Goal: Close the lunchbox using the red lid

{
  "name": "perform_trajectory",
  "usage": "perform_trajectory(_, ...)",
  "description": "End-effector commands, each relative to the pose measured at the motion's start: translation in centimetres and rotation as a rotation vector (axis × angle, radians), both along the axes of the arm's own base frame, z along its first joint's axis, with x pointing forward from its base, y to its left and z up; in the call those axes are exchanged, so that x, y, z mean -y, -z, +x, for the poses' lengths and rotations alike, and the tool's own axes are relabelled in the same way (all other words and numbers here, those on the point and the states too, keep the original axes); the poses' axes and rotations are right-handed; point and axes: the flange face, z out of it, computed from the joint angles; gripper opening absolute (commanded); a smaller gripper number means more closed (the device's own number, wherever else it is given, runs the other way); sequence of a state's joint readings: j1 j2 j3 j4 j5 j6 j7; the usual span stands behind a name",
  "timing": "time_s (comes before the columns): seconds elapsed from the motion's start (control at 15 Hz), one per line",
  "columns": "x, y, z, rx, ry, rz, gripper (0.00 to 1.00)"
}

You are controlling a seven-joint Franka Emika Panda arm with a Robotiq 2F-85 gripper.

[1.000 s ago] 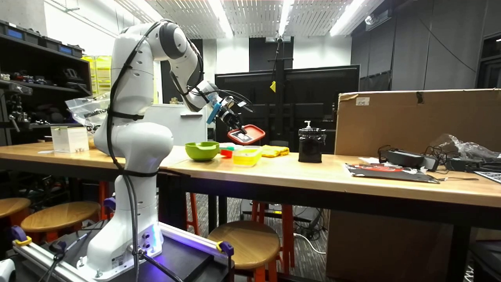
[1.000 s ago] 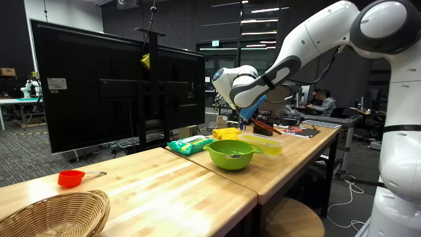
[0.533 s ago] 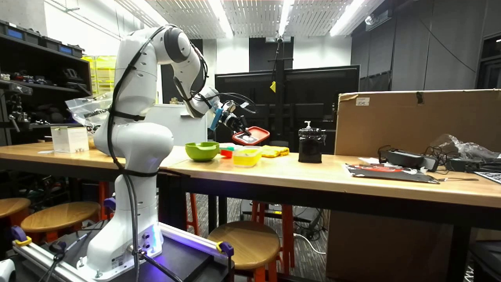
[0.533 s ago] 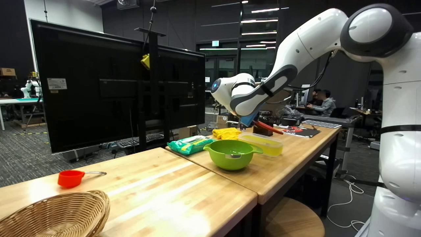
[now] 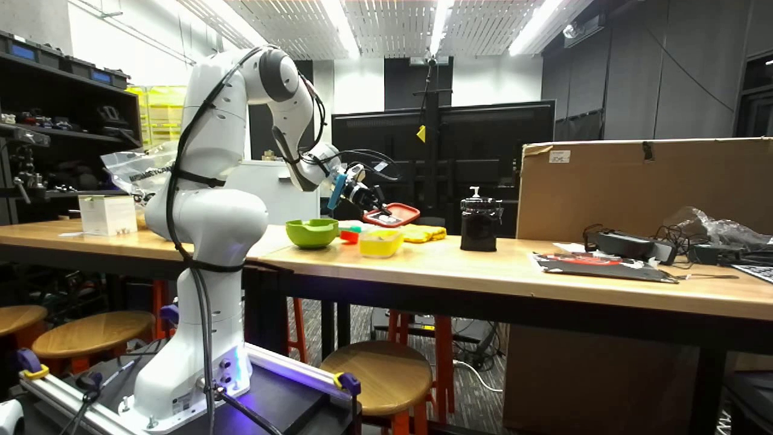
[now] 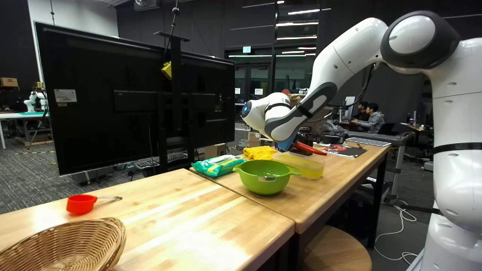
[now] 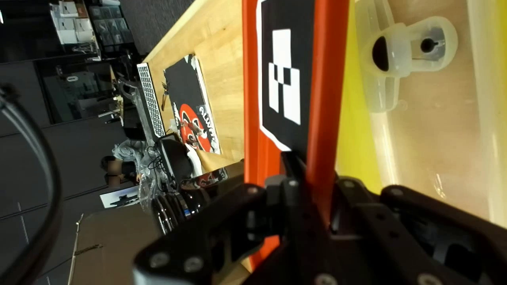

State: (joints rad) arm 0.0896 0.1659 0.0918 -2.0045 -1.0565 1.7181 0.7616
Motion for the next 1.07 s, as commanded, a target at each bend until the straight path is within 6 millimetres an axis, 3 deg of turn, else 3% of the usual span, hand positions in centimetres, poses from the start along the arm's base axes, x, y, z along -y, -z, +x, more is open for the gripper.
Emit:
perform_trajectory(0.0, 1.7, 0.6, -1.4, -0.034, -0.025, -0.073, 0.03)
perform_trajectory(0.27, 3.8, 1.5, -3.8, -0.081, -0.035, -0.113, 0.03)
perform_trajectory(0.47, 4.0, 1.1, -5.7, -0.106, -0.039, -0.122, 0.03)
perform_trajectory(1.0, 0.6, -2.3, -8.4, -0.089, -0.071, -0.135, 0.03)
